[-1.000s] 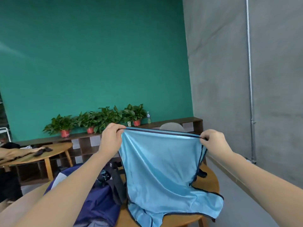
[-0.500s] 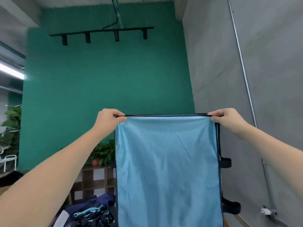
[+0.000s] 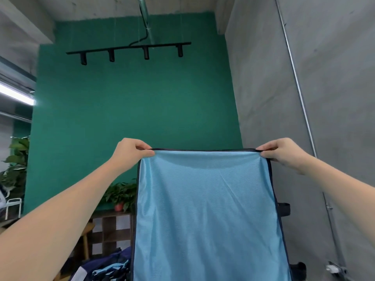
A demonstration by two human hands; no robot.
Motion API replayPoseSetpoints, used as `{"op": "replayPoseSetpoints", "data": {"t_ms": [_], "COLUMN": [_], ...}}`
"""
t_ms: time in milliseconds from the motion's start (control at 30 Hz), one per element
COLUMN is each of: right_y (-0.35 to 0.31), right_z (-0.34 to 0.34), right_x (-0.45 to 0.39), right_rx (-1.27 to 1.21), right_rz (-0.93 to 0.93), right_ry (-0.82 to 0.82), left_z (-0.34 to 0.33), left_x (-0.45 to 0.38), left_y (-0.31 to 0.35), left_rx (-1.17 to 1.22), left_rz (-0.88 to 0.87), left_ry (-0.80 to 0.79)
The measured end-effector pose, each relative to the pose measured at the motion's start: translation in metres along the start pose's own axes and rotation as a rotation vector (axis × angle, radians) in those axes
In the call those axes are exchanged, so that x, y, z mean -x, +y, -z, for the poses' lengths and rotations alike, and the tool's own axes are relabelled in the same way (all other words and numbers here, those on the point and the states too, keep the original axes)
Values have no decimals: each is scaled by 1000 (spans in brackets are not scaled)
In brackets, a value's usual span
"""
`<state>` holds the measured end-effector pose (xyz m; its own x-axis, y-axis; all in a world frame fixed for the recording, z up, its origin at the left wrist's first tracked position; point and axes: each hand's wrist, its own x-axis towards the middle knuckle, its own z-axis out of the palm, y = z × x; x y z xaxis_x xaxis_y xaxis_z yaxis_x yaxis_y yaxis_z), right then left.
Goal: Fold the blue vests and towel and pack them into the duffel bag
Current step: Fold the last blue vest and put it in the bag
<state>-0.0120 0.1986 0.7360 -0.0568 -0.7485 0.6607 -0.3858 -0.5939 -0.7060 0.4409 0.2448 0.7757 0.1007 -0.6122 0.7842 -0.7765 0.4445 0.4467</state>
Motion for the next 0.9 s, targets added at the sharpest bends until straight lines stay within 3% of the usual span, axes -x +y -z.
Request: {"op": "replayPoseSetpoints", "data": {"t_ms": [133, 300, 400, 500, 633, 733, 900], "right_y": [5, 14, 13, 14, 17, 27, 54], "right_z": [-1, -9, -17, -26, -35, -39, -56], "right_x": [4, 12, 18, 22, 35, 44, 51], "right_rx": [39, 530, 657, 526, 92, 113, 157], "right_rz": [11, 80, 16, -170, -347, -328, -266], "right_ry": [22, -133, -206, -171, -227, -304, -153], "left_z": [-7, -22, -32, -43, -58, -69, -95], "left_x": [2, 11, 21, 30, 42, 47, 59], "left_y": [-11, -21, -24, -21, -16, -21, -42], "left_rx": [1, -38, -105, -165, 91, 139, 40], "left_rz": [13, 23, 35, 116, 379, 417, 352], "left_ry": [-25, -135, -212, -219, -228, -195, -188]}}
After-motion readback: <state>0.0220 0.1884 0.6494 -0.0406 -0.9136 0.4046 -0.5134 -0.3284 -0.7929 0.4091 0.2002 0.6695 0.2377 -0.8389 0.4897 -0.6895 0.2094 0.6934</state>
